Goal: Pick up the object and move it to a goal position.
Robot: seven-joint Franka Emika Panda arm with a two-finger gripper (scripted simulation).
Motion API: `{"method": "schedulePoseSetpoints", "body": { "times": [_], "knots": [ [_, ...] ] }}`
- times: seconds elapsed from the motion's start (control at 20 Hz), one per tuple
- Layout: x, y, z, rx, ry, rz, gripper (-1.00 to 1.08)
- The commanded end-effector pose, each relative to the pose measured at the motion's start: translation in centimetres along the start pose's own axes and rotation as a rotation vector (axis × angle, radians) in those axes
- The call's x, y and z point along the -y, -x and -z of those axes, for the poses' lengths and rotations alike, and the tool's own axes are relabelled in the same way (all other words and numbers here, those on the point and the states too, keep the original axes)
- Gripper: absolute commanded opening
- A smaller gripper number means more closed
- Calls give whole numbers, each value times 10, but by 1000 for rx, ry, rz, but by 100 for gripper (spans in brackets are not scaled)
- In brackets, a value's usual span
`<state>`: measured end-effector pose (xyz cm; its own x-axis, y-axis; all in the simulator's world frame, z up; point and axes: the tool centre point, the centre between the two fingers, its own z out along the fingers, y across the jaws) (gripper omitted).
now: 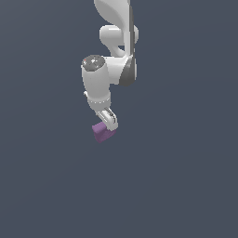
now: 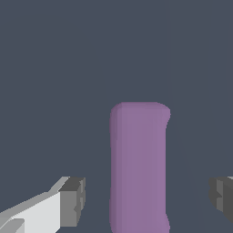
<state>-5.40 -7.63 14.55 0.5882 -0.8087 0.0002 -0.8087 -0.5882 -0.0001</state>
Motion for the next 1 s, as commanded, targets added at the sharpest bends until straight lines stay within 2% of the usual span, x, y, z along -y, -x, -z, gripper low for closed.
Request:
{"method": "schedulePoseSetpoints", "body": {
  "times": [0.0,0.5,0.75,0.8,0.95],
  "knots": [
    [0,0,-3,0,0,0,100],
    [-1,1,-43,0,1,-5,100],
    [-1,0,-50,0,0,-5,100],
    [-1,0,-50,0,0,-5,-100],
    [-1,0,-50,0,0,-5,-100]
  ]
}}
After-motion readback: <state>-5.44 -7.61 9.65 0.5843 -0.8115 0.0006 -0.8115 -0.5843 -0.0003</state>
